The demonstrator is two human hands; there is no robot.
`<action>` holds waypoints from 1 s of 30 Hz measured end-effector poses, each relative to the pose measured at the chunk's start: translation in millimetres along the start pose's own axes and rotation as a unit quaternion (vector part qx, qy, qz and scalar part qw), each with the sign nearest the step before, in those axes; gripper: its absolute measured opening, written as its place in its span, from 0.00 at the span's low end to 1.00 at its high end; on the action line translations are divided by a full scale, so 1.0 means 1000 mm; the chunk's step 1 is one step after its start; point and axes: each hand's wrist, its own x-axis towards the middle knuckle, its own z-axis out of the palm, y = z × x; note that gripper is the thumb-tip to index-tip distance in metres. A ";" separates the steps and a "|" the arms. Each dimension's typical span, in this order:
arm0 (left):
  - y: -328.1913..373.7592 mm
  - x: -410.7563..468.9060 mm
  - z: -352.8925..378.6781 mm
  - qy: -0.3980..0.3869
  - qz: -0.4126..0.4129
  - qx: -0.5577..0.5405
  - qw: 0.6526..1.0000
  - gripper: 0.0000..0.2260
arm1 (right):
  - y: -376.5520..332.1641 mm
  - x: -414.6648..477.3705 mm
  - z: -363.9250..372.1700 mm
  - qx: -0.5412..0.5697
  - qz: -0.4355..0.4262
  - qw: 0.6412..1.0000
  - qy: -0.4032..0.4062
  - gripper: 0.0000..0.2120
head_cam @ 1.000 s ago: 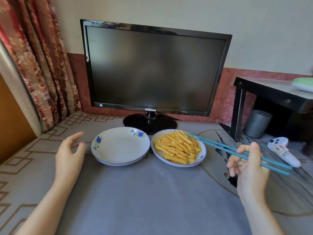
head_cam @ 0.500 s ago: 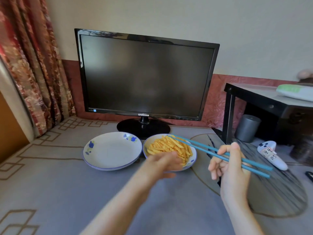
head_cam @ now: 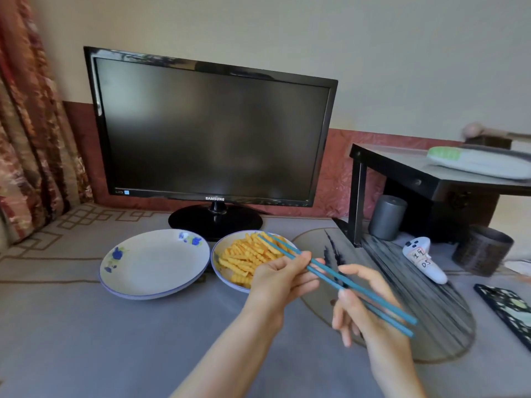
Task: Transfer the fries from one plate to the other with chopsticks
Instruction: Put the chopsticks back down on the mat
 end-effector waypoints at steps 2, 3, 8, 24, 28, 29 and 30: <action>0.005 0.007 0.001 -0.001 0.005 0.019 1.000 0.11 | -0.007 -0.007 -0.019 0.002 0.032 0.999 -0.004 0.16; 0.006 0.011 0.001 0.003 0.008 0.037 0.999 0.09 | -0.012 -0.010 -0.027 -0.011 0.056 0.998 -0.005 0.21; -0.009 0.028 0.015 -0.002 0.010 0.172 0.985 0.07 | -0.019 -0.006 -0.050 -0.173 0.177 0.968 -0.046 0.07; -0.073 0.044 0.023 0.010 0.035 0.317 0.948 0.11 | 0.041 -0.002 -0.036 -0.198 0.229 0.952 0.044 0.06; -0.083 0.043 0.020 0.015 0.086 0.407 0.909 0.17 | 0.043 -0.003 -0.037 -0.227 0.225 0.945 0.067 0.04; -0.084 0.041 0.020 0.011 0.109 0.431 0.896 0.16 | 0.042 -0.003 -0.037 -0.246 0.225 0.941 0.063 0.04; -0.086 0.040 0.020 0.007 0.127 0.449 0.885 0.15 | 0.042 -0.002 -0.036 -0.273 0.223 0.934 0.054 0.04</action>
